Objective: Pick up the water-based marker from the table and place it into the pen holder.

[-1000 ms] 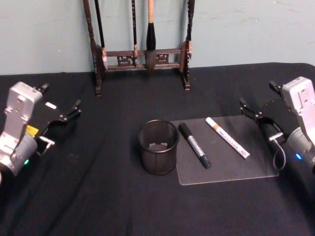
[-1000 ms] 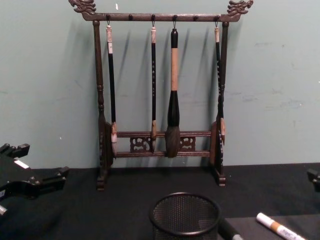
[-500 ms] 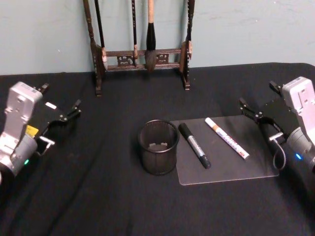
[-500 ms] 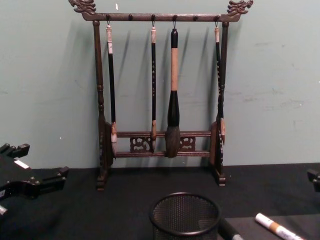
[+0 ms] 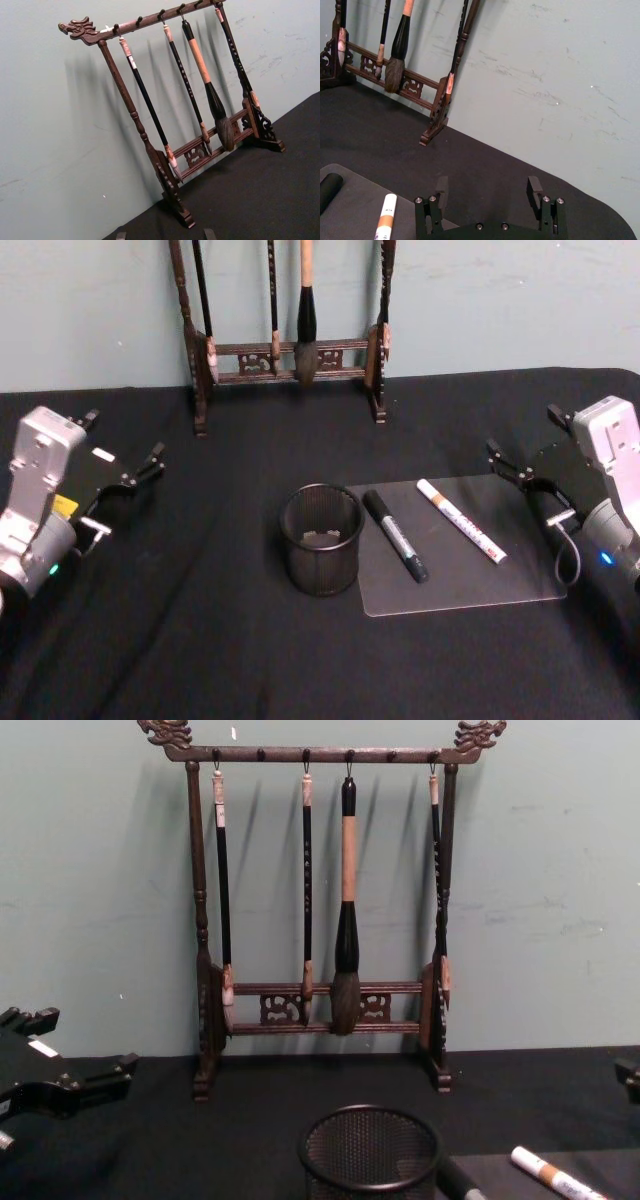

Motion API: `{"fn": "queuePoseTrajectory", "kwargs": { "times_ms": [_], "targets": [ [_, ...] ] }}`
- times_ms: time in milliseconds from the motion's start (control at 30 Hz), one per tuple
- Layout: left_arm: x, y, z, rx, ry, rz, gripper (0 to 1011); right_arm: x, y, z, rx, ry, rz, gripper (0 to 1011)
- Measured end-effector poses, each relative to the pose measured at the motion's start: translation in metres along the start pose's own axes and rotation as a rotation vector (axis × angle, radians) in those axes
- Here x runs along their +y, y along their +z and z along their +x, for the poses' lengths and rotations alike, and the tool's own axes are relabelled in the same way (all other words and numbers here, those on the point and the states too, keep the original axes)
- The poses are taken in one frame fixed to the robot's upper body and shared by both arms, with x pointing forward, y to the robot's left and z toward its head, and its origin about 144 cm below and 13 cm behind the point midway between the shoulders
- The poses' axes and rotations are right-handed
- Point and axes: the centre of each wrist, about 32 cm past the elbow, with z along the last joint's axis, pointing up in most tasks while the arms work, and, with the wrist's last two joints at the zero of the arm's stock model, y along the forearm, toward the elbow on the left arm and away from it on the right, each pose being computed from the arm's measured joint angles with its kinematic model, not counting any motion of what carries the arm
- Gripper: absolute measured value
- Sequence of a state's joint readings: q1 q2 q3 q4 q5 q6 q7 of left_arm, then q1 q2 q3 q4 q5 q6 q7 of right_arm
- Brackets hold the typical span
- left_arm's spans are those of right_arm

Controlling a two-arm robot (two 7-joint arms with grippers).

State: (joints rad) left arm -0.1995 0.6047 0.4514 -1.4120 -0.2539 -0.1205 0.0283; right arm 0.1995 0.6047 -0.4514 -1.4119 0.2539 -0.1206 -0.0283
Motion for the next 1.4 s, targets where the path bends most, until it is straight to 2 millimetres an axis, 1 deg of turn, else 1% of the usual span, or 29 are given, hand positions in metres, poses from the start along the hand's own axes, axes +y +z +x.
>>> {"fn": "queuePoseTrajectory", "kwargs": {
  "times_ms": [1067,1400],
  "targets": [
    [0.0000,0.0000,0.0000,0.000,0.000,0.000,1001,-0.0004,0.0000,0.0001,0.001,0.001,0.000,1002],
    [0.0000,0.0000,0.0000,0.000,0.000,0.000,1001,-0.0048,0.0079,0.0047,0.071,0.089,-0.036,1002]
  ]
}}
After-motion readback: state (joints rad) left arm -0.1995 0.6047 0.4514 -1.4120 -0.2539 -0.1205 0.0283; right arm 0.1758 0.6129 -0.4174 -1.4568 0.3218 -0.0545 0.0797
